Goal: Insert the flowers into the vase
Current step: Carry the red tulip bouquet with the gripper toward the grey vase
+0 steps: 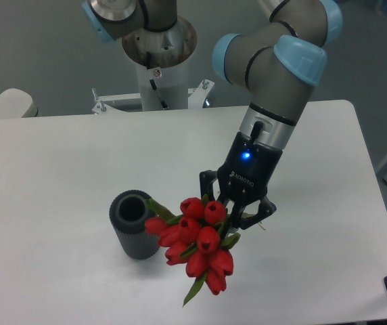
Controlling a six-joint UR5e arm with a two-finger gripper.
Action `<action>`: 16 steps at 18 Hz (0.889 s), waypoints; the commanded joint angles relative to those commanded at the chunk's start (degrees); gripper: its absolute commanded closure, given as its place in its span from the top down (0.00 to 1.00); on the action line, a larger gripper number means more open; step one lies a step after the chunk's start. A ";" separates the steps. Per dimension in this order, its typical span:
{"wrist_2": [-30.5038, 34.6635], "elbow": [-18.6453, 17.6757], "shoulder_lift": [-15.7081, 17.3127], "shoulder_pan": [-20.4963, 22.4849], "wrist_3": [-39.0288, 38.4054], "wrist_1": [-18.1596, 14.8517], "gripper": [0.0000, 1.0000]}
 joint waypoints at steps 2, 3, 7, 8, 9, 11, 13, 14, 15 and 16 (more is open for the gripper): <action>-0.35 -0.35 0.18 -0.35 -0.35 -0.09 0.17; -0.35 -0.18 0.18 -0.70 -1.74 -0.17 0.17; -0.79 -0.17 0.44 -1.67 -5.62 0.35 0.17; -0.97 -0.09 0.53 -1.84 -6.06 0.35 0.17; -1.14 -0.17 0.62 -2.37 -7.54 0.35 0.17; -1.14 -0.18 0.97 -3.51 -11.93 1.14 0.17; -1.14 -0.09 0.97 -4.74 -13.88 2.63 0.17; -1.14 -0.09 0.97 -5.18 -14.32 2.90 0.17; -1.14 0.00 0.97 -5.36 -14.33 2.90 0.17; -1.14 0.00 1.05 -5.36 -14.68 2.90 0.17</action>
